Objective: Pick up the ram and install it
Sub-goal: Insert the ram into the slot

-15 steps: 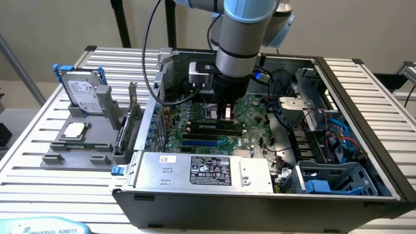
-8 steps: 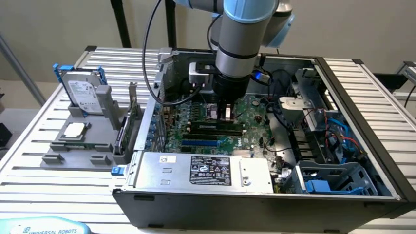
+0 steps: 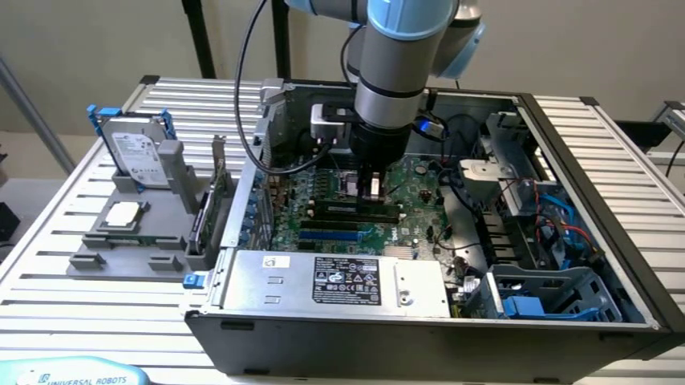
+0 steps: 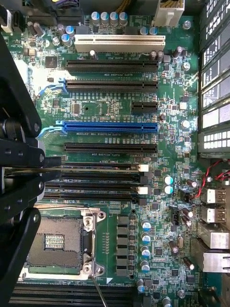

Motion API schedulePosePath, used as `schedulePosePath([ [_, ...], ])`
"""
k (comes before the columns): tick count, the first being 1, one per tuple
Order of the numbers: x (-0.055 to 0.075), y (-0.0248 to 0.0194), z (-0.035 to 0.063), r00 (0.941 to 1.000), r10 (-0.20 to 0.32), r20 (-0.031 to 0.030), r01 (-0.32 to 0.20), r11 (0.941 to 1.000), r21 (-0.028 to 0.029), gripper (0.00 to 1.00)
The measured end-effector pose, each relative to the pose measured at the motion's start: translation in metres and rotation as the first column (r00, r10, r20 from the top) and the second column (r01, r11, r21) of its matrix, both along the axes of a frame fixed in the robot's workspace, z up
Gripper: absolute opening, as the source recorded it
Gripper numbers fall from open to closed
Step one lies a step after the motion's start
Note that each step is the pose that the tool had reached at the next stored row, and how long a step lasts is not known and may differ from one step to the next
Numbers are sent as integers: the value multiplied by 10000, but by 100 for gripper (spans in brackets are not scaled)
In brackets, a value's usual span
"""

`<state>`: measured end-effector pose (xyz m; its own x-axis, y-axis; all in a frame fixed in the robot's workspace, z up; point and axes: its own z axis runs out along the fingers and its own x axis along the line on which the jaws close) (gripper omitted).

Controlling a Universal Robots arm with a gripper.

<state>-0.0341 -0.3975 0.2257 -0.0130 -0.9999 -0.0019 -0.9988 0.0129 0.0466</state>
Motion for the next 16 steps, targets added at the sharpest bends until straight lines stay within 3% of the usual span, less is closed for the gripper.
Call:
schedulePosePath([
  [16,0,3,0,10000,29,0,-29,10000,-48,14],
])
